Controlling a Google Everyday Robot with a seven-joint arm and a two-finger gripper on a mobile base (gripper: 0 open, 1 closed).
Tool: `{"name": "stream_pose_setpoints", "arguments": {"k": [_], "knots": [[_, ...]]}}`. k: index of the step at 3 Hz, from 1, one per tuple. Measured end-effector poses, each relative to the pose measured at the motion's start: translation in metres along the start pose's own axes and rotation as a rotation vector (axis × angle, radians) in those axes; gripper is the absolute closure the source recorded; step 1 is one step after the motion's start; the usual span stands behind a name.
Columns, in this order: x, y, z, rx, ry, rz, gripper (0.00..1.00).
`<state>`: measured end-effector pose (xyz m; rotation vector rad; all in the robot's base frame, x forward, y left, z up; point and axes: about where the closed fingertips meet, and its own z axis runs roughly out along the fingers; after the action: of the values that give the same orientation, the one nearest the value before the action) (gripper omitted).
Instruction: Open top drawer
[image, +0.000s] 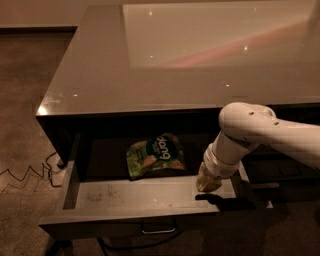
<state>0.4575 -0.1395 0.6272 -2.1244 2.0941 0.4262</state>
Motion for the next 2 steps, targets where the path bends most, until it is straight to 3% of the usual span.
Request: {"name": "stream_pose_setpoints", "arguments": {"k": [1,2], "knots": [[-0.001,0.0,0.0,0.002,0.0,-0.003,1.0],[0.002,0.015,0.003,0.001,0.011,0.003,1.0]]}}
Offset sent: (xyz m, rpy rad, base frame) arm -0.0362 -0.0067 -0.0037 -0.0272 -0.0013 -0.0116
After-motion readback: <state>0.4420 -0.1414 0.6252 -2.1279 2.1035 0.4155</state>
